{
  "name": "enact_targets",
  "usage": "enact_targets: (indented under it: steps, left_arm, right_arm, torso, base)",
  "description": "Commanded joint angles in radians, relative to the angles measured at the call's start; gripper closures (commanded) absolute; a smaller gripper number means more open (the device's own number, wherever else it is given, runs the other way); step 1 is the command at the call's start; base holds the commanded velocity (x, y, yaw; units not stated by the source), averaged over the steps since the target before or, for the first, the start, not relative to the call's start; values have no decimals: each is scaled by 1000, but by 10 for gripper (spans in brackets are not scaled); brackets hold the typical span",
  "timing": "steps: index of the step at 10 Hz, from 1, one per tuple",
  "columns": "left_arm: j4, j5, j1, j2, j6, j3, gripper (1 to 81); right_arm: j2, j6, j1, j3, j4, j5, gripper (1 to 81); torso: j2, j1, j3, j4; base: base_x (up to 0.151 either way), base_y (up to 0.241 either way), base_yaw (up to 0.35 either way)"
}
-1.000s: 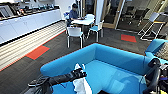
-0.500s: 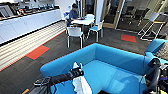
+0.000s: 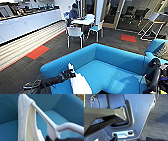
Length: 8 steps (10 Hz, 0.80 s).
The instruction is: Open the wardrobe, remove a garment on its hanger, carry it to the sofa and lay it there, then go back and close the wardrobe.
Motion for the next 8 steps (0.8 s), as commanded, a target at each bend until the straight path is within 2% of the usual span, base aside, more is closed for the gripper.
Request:
enact_targets:
  steps: [1, 3, 4, 8]
  left_arm:
    - [37, -31, -125, -41, 12, 57, 811]
    - [54, -34, -109, -47, 12, 61, 811]
    - [60, -34, -105, -49, 12, 75, 10]
    - [99, -34, -59, -56, 12, 84, 10]
  right_arm:
    - [11, -1, 1, 5, 2, -62, 10]
    - [13, -3, 1, 5, 2, -62, 10]
    - [13, -3, 2, 5, 1, -62, 10]
    - [13, -3, 1, 5, 2, -62, 10]
  torso:
    - [0, 0, 0, 0]
    - [0, 0, 0, 0]
    - [0, 0, 0, 0]
    - [0, 0, 0, 0]
  base:
    - [0, 0, 0]
    - [0, 0, 0]
    - [0, 0, 0]
    - [0, 0, 0]
